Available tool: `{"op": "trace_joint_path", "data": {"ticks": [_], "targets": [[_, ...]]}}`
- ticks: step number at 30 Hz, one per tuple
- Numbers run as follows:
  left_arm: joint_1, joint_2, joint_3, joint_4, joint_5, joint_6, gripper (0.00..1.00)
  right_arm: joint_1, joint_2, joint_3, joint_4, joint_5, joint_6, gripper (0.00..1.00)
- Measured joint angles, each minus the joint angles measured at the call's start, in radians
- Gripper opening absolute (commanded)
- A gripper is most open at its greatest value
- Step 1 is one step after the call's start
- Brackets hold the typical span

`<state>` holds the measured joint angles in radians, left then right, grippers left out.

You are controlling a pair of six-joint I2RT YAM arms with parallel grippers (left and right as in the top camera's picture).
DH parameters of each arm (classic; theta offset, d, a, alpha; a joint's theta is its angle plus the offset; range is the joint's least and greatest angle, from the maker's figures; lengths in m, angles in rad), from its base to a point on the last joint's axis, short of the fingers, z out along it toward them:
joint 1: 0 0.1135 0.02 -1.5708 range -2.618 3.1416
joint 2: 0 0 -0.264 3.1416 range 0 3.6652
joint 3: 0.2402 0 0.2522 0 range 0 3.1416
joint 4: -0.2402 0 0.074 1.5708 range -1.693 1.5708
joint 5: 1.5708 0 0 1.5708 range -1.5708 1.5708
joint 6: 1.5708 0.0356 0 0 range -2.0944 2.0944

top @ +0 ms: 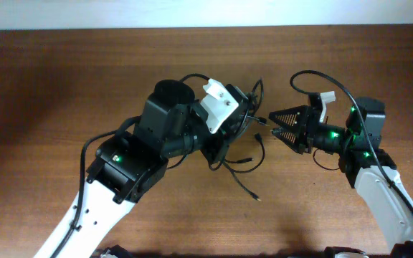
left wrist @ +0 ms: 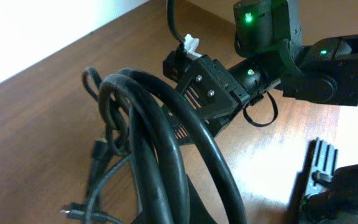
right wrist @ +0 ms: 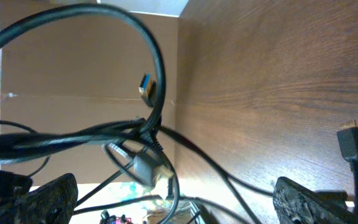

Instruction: Untangle cables

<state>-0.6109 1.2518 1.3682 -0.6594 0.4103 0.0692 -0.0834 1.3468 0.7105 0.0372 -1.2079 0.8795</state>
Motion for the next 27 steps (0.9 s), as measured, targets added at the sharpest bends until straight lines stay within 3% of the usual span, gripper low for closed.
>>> {"op": "trace_joint_path", "data": {"ticks": [19,27], "targets": [[0.000,-0.001,0.000,-0.029,0.010,-0.065,0.00,0.007,0.000,0.000,-0.026,-0.019,0.065,0.99],[0.000,-0.001,0.000,0.037,0.044,-0.086,0.00,0.145,0.000,0.000,-0.026,0.092,0.068,0.99]]}}
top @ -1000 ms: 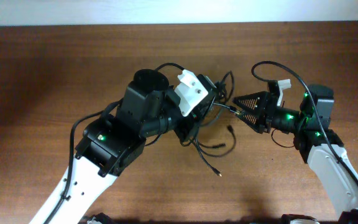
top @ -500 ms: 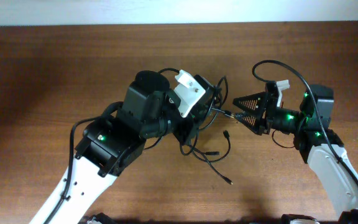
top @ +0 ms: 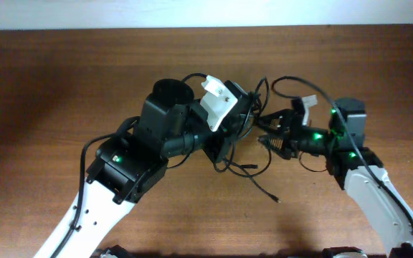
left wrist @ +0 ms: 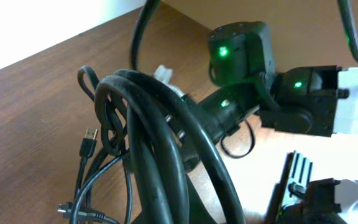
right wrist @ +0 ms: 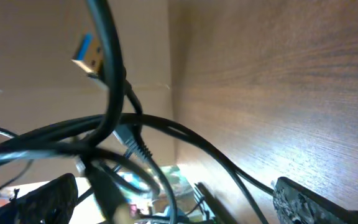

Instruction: Untangle cables

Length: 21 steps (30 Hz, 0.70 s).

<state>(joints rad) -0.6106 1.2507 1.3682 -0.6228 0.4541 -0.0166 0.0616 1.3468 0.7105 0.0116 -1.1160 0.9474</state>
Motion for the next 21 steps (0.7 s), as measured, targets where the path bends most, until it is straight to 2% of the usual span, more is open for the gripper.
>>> {"op": "trace_joint_path", "data": {"ticks": [5,9,14,21], "targets": [[0.000,0.000,0.000,0.028,0.031,-0.024,0.00,0.034,0.000,0.000,0.000,0.066,0.000,0.99],[0.000,0.000,0.000,0.104,0.132,-0.034,0.00,0.035,0.000,0.000,-0.021,0.136,0.000,0.99],[0.005,-0.003,0.000,0.124,0.235,-0.037,0.00,0.035,0.000,0.000,-0.109,0.249,-0.001,0.99],[0.046,-0.082,0.000,0.122,0.265,-0.038,0.00,0.019,0.000,0.000,-0.131,0.344,-0.001,0.99]]}}
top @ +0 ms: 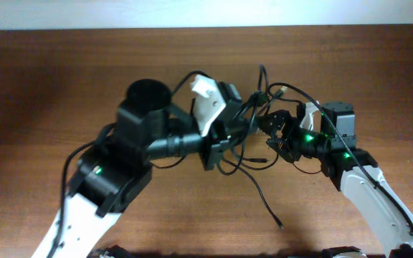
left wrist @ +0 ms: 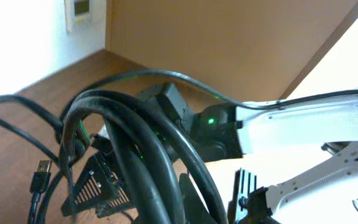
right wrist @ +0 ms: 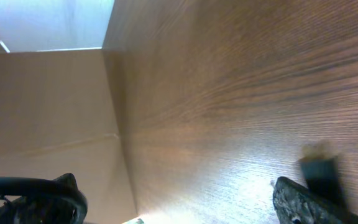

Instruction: Untangle cables

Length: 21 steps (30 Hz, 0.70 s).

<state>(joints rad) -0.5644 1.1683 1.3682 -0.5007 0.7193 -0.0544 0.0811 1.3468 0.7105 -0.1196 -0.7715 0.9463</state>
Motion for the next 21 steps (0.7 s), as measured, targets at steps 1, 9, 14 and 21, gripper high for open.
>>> {"op": "trace_joint_path", "data": {"ticks": [1,9,14,21], "targets": [[0.010,-0.021,0.000,-0.005,0.000,0.000,0.00,-0.014,0.000,0.000,-0.005,0.004,0.000,0.99],[0.067,-0.071,0.000,-0.077,-0.010,0.000,0.00,-0.170,0.000,0.000,-0.034,-0.046,0.000,0.99],[0.067,-0.071,0.000,-0.079,-0.012,0.000,0.00,-0.198,0.000,0.000,0.021,-0.120,0.000,0.99],[0.067,-0.040,0.000,-0.081,-0.012,0.001,0.00,-0.198,0.000,0.000,0.212,-0.277,0.000,0.99]]}}
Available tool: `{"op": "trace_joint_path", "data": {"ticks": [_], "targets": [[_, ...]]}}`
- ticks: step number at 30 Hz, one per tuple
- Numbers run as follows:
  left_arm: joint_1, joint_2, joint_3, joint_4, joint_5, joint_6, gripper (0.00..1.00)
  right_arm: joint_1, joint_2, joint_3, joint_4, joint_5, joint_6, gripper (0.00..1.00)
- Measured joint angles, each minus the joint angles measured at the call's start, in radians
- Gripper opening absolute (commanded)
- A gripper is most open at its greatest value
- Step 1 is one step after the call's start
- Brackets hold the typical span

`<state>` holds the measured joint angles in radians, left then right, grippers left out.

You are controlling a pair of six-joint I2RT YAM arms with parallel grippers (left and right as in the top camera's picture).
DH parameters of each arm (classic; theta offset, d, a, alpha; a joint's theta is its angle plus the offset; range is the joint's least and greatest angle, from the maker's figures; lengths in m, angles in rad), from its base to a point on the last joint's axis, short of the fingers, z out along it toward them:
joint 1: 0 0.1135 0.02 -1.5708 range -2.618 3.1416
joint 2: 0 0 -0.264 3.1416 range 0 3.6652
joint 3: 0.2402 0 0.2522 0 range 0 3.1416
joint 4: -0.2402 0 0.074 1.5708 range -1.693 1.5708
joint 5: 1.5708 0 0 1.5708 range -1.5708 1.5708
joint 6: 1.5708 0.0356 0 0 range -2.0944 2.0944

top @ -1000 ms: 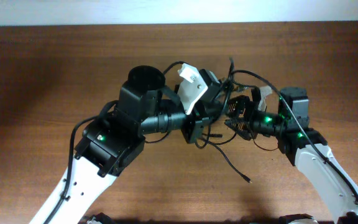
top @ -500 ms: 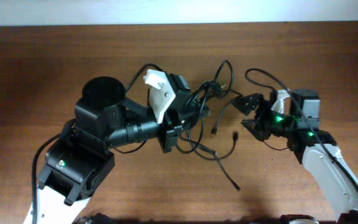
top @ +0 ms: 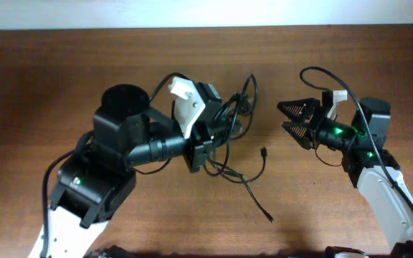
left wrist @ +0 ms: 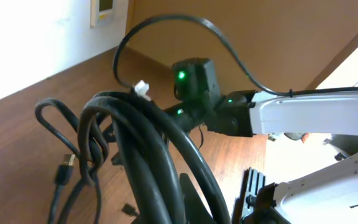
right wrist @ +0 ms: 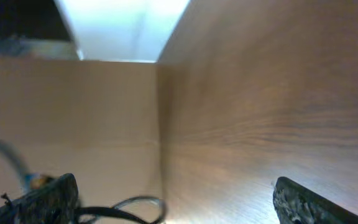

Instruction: Untangle cables

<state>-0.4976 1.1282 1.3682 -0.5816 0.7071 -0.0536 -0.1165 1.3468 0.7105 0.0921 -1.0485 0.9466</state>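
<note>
A bundle of black cables [top: 229,118] hangs from my left gripper [top: 203,143], which is shut on it near the table's middle. In the left wrist view the thick loops [left wrist: 148,143] fill the frame, with a loose plug [left wrist: 63,168] lying on the wood below. A thin tail [top: 253,195] trails from the bundle toward the front, and a small plug [top: 264,152] lies beside it. My right gripper [top: 291,123] stands open to the right, apart from the bundle, with nothing between its fingers. Only a thin cable loop [right wrist: 135,208] shows low in the right wrist view.
The brown wooden table [top: 63,64] runs to a pale wall along its far edge. My right arm [left wrist: 278,118] shows across the table in the left wrist view. A cardboard-coloured panel [right wrist: 73,112] stands beyond the table.
My right gripper was in among the cables at the bundle's right side; now it is farther right, open and empty. The left gripper and bundle have shifted left.
My right gripper first stood open just right of the bundle held by my left gripper. Then it was in against the cables, with strands across its view. Now it is back to the right with nothing in it, and the bundle stays in my left gripper.
</note>
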Motion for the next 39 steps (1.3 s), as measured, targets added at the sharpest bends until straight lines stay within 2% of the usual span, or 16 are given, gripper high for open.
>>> {"op": "trace_joint_path", "data": {"ticks": [5,8,15,17,23,29,39], "targets": [[0.000,0.043,0.000,-0.009,0.000,0.000,0.00,0.000,0.000,0.000,0.217,-0.097,0.000,1.00],[0.000,0.066,0.000,-0.021,0.000,0.000,0.00,0.000,0.000,0.000,0.306,-0.145,0.000,0.96],[0.000,0.107,0.000,-0.025,0.004,0.000,0.00,0.000,0.000,0.000,0.431,-0.219,0.003,0.79],[-0.005,0.111,0.000,-0.028,0.005,0.000,0.00,0.000,0.000,0.000,0.472,-0.241,0.002,0.77],[-0.014,0.120,0.000,-0.029,0.012,0.000,0.00,0.000,0.000,0.000,0.494,-0.267,0.000,0.77],[-0.066,0.123,0.000,-0.028,0.012,0.011,0.00,0.000,0.000,0.000,0.505,-0.258,0.000,0.89],[-0.171,0.124,0.000,0.102,0.028,0.023,0.00,0.000,0.000,0.000,0.507,-0.231,-0.012,0.89]]}}
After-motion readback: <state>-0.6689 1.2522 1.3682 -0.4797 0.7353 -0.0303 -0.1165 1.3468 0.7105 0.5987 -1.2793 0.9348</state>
